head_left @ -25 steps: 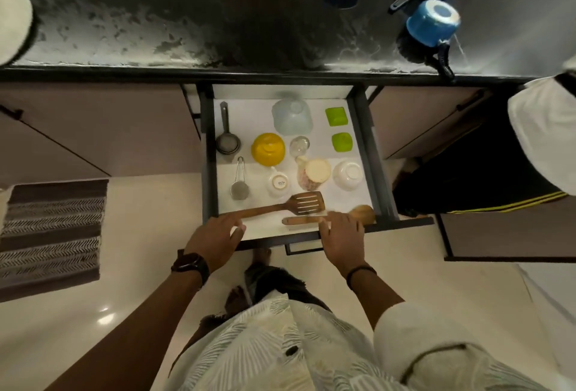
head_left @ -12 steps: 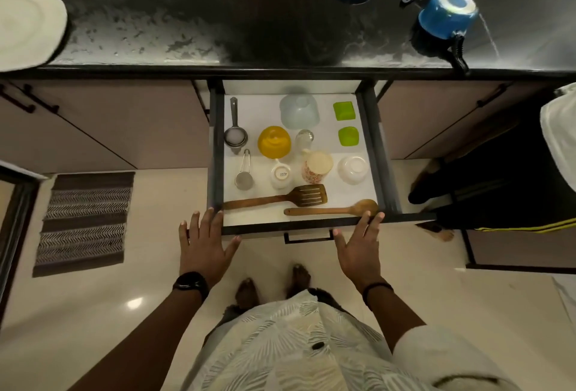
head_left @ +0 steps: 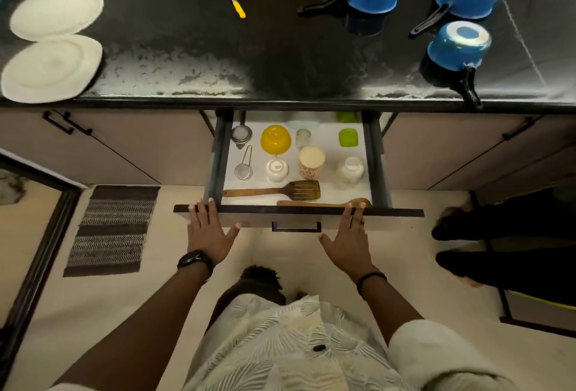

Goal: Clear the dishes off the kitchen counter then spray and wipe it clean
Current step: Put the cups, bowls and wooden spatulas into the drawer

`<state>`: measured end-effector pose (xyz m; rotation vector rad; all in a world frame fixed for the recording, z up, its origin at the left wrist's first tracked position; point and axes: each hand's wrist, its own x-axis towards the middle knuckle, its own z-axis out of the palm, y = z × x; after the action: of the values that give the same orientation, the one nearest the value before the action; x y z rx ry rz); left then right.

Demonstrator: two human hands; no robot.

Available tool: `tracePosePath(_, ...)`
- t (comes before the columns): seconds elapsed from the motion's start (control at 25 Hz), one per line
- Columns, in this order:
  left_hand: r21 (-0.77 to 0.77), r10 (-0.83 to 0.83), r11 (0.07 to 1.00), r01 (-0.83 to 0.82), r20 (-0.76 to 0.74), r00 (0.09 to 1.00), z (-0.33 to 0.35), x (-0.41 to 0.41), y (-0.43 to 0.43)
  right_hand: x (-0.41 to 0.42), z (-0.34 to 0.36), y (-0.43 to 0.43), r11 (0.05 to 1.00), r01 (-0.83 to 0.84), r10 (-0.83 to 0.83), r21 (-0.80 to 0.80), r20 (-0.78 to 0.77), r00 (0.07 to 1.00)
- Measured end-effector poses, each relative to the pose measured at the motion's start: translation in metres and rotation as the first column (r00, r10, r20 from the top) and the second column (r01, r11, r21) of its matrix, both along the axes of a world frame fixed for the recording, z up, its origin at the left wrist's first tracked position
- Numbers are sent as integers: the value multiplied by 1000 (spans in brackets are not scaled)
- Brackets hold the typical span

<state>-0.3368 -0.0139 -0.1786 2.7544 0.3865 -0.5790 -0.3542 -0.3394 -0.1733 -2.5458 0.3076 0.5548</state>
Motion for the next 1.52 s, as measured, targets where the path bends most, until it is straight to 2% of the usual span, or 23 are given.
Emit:
tracePosePath(0.08, -167, 138, 977, -133, 20, 990, 5, 11, -24, 23, 3, -9, 999, -28, 28, 20, -8, 1000)
tracePosePath(0.16, -419, 368, 840, -346, -30, 929, 17, 30, -43, 45, 5, -14, 998, -27, 27, 55, -12, 1000)
tracePosePath(0.24, -611, 557, 588, -530, -169, 813, 25, 62, -53, 66, 7, -12, 992, 20, -23, 123, 26, 999)
tracePosePath(0.32, -727, 662, 284, -625, -323, 676, 28, 101, -49, 91, 12, -5, 937, 211, -241, 279, 76, 968)
tracePosePath(0.4, -771, 680, 27, -637, -453, 577, 28, 141, -39, 124, 19, -1, 772, 475, -533, 423, 24, 846)
tracePosePath(0.48, -764, 668, -74, -641, -515, 538, 27, 171, -32, 153, 26, -1, 613, 599, -681, 515, -40, 731)
tracePosePath(0.56, -748, 650, -99, -656, -548, 526, 25, 199, -31, 193, 34, -1, 435, 675, -777, 596, -130, 615)
tracePosePath(0.68, -747, 633, -91, -658, -554, 541, 24, 231, -33, 246, 44, 1, 128, 745, -888, 655, -259, 380)
tracePosePath(0.76, -752, 607, -88, -653, -560, 564, 23, 252, -28, 278, 45, 5, 19, 790, -894, 613, -343, 287)
tracePosePath(0.8, -758, 599, -89, -646, -559, 574, 22, 261, -26, 289, 41, 6, -1, 806, -880, 592, -383, 281)
tracePosePath(0.92, -760, 593, -91, -644, -561, 578, 20, 291, -17, 318, 27, 0, 19, 800, -788, 600, -484, 381)
tracePosePath(1.08, -754, 605, -86, -651, -558, 568, 21, 324, -12, 340, 25, -17, 21, 762, -701, 647, -534, 473)
tracePosePath(1.28, -778, 661, -118, -617, -526, 536, 14, 334, -16, 343, 24, -26, 69, 752, -682, 656, -519, 515)
tracePosePath(1.52, -830, 667, -95, -549, -463, 584, 6, 340, -18, 355, 18, -33, 102, 744, -685, 661, -495, 534)
